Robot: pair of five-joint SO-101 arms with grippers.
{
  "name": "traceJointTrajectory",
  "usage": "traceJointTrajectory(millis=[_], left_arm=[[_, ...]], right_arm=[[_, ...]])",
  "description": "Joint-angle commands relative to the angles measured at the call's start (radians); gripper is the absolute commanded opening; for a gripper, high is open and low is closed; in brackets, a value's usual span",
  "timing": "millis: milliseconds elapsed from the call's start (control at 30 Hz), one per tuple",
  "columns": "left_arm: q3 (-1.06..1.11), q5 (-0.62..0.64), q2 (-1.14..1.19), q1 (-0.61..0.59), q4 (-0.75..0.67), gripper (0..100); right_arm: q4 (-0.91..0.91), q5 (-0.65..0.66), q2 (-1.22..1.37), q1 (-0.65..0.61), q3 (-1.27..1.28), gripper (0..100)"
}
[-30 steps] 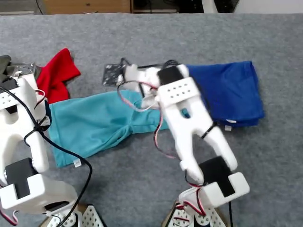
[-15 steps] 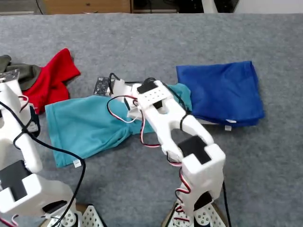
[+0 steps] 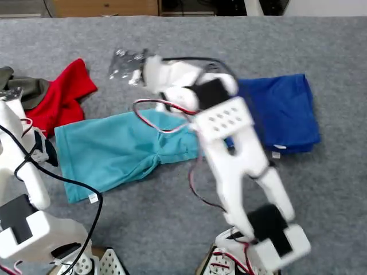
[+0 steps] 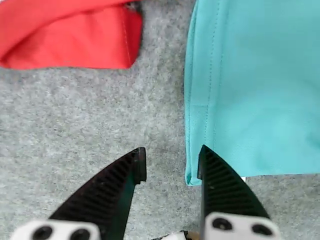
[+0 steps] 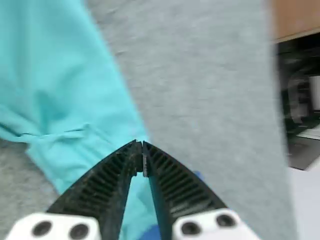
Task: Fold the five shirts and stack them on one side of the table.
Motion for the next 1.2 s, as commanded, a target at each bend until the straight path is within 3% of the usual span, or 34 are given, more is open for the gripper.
traceJointTrajectory(millis=[0, 300, 567, 967, 1167], left_arm=[[-0.063, 0.015, -0.045, 0.002, 0.005, 21], [-0.161, 0.221, 0.151, 0.075, -0.048, 27], [-0.321, 0.189, 0.352, 0.058, 0.043, 26], [-0.302, 0.195, 0.410, 0.094, 0.035, 26], [-0.341, 0.339, 0.524, 0.097, 0.040, 24]], right_arm=[[0.008, -0.011, -0.137, 0.077, -0.015, 0.2], [0.000, -0.003, -0.381, 0.216, 0.311, 0.2], [-0.002, -0.002, -0.493, 0.231, 0.498, 0.2], [0.005, -0.009, -0.496, 0.232, 0.518, 0.2], [0.006, -0.009, -0.496, 0.232, 0.518, 0.2]])
